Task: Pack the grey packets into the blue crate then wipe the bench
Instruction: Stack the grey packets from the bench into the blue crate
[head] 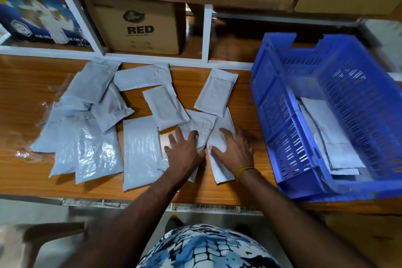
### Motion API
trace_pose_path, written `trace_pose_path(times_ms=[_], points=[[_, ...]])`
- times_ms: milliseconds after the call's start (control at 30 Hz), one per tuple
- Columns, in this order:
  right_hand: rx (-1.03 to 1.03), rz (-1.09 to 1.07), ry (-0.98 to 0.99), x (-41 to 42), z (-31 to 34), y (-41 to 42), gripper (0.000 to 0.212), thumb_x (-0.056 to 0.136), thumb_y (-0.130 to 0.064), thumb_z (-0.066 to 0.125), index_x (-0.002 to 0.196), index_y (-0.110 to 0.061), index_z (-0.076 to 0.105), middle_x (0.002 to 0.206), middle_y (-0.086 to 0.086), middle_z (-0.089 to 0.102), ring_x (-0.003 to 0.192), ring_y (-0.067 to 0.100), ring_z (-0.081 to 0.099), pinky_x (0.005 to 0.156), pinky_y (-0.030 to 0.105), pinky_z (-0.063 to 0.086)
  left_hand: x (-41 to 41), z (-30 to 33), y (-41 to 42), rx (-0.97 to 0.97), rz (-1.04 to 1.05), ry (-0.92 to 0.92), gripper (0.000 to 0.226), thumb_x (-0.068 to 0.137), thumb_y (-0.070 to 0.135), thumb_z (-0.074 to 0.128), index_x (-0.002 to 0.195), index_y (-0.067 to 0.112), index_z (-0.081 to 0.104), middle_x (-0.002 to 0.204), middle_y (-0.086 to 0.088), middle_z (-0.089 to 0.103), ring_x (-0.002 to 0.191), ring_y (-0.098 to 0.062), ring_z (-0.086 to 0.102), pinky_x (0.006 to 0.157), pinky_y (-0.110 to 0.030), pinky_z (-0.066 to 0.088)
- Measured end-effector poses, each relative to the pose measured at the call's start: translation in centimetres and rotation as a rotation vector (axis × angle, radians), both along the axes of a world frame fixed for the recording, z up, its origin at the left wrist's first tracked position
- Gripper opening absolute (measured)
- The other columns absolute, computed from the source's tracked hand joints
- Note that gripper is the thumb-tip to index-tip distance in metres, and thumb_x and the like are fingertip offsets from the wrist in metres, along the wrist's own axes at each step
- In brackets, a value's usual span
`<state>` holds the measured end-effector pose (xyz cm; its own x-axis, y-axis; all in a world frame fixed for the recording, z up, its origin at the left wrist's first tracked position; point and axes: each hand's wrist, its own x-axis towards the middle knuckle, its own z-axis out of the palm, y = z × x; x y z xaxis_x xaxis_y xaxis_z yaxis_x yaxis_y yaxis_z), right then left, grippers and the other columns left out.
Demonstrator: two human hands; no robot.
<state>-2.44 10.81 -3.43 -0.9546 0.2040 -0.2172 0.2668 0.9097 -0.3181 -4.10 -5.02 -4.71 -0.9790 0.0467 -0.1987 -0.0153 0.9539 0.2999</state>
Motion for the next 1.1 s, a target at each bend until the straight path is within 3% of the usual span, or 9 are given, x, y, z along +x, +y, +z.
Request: trace_pose_path(times_ms=[100,200,367,633,900,1100], points=[[0.114,0.075,-0.082,0.1,-0.3,-0.9,0.079,0.078,-0.07,0.056,0.147,-0.044,0.027,0.151,0.012,0.024,0.134,0.034,0.031,0.103,0.049,0.033,0.3,0.3,-0.3,-0.058,-0.036,0.016,0.059,0.085,0.047,0.058,0.138,0.033,0.037,0.152,-0.016,0.021,0.129,-0.041,0.036,0.097,-0.053,0.041],[0.073,0.061,-0.031,0.2,-0.3,-0.8,0.069,0.08,-0.053,0.06,0.142,-0.037,0.036,0.146,0.012,0.032,0.131,0.034,0.032,0.1,0.049,0.037,0.4,0.5,-0.6,-0.085,-0.042,0.089,0.053,0.084,0.04,0.059,0.133,0.026,0.045,0.147,-0.016,0.033,0.119,-0.038,0.045,0.088,-0.045,0.045],[-0.071,0.008,-0.024,1.1,0.9,0.2,0.064,0.076,-0.041,0.065,0.136,-0.032,0.044,0.135,0.012,0.035,0.127,0.034,0.035,0.098,0.048,0.042,1.0,1.2,-0.4,0.112,0.059,0.111,0.047,0.084,0.036,0.062,0.129,0.023,0.054,0.141,-0.015,0.037,0.116,-0.038,0.049,0.084,-0.044,0.05],[-0.017,-0.041,0.228,3.4,8.2,3.3,0.056,0.077,-0.044,0.062,0.13,-0.032,0.051,0.132,0.008,0.036,0.118,0.033,0.043,0.096,0.045,0.042,3.5,5.8,2.3,0.405,0.178,0.283,0.041,0.079,0.043,0.053,0.117,0.033,0.062,0.134,-0.009,0.048,0.118,-0.028,0.051,0.081,-0.036,0.048],[-0.114,-0.028,0.536,5.9,17.0,8.0,0.051,0.082,-0.042,0.062,0.131,-0.035,0.051,0.135,0.004,0.035,0.12,0.026,0.041,0.095,0.04,0.042,5.1,14.5,7.2,0.639,0.186,0.521,0.04,0.082,0.037,0.056,0.118,0.024,0.065,0.124,-0.007,0.053,0.11,0.001,0.041,0.08,0.005,0.028],[-0.184,-0.104,0.761,7.0,20.6,14.4,0.049,0.081,-0.04,0.06,0.13,-0.035,0.053,0.132,0.004,0.037,0.119,0.026,0.044,0.093,0.04,0.045,5.3,19.8,14.3,0.763,0.126,0.62,0.029,0.086,0.034,0.06,0.115,0.035,0.06,0.121,0.0,0.052,0.107,0.004,0.046,0.084,-0.001,0.033]])
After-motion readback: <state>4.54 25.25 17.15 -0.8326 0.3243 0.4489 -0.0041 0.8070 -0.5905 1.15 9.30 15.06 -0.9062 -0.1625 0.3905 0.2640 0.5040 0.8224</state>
